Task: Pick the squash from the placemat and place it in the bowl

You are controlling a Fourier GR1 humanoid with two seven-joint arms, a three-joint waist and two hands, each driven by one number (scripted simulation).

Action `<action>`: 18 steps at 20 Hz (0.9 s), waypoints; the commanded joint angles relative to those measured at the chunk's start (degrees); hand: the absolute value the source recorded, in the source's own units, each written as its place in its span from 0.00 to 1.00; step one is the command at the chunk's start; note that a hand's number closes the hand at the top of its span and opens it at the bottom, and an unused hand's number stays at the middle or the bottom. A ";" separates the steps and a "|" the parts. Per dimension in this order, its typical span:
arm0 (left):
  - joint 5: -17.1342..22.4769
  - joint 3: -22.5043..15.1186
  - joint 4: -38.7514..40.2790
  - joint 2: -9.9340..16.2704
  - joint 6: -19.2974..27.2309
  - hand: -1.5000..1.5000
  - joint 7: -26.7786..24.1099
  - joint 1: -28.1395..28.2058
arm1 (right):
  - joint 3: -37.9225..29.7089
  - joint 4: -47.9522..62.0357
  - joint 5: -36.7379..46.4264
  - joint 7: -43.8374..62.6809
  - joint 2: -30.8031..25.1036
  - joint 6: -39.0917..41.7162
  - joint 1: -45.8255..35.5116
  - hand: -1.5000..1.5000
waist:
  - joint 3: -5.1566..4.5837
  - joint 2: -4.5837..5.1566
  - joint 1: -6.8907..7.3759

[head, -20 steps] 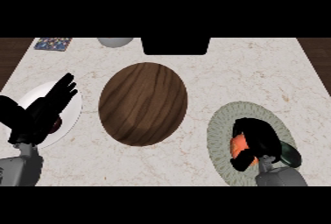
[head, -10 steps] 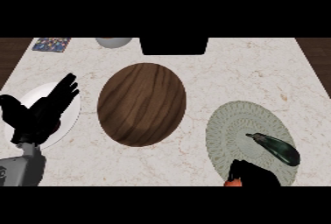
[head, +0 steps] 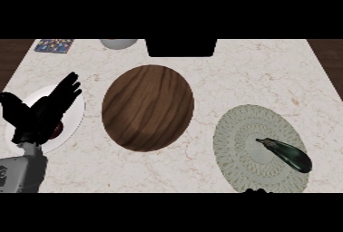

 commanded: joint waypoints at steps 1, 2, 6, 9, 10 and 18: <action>-0.19 0.09 0.40 0.31 0.03 0.50 0.68 -1.61 | 10.80 -6.07 6.59 9.68 4.64 11.71 -5.51 1.00 | -0.04 0.02 0.25; -0.80 -0.34 0.92 -0.61 1.54 0.50 1.95 -3.03 | 10.55 -7.16 6.45 10.33 4.69 13.37 -7.29 1.00 | -0.02 0.08 0.20; -0.90 -0.62 0.41 -0.65 0.08 0.50 -1.07 -0.55 | 12.70 -5.84 4.03 16.61 4.72 14.87 -14.75 1.00 | -0.14 0.33 0.91; -1.05 -0.65 -0.03 -1.30 0.99 0.50 -0.52 -0.54 | 12.77 -6.58 1.62 15.56 4.62 11.89 -15.48 1.00 | -0.16 0.36 0.91; -0.31 -0.70 -1.32 0.24 -1.04 0.50 0.28 0.23 | 11.11 -5.91 0.10 14.94 4.60 7.61 -14.56 1.00 | -0.14 0.42 1.42; -0.99 -1.73 -0.23 -1.12 -0.53 0.50 -0.14 0.03 | 10.01 -4.48 -3.82 15.85 4.53 2.91 -18.67 1.00 | -0.26 0.81 2.29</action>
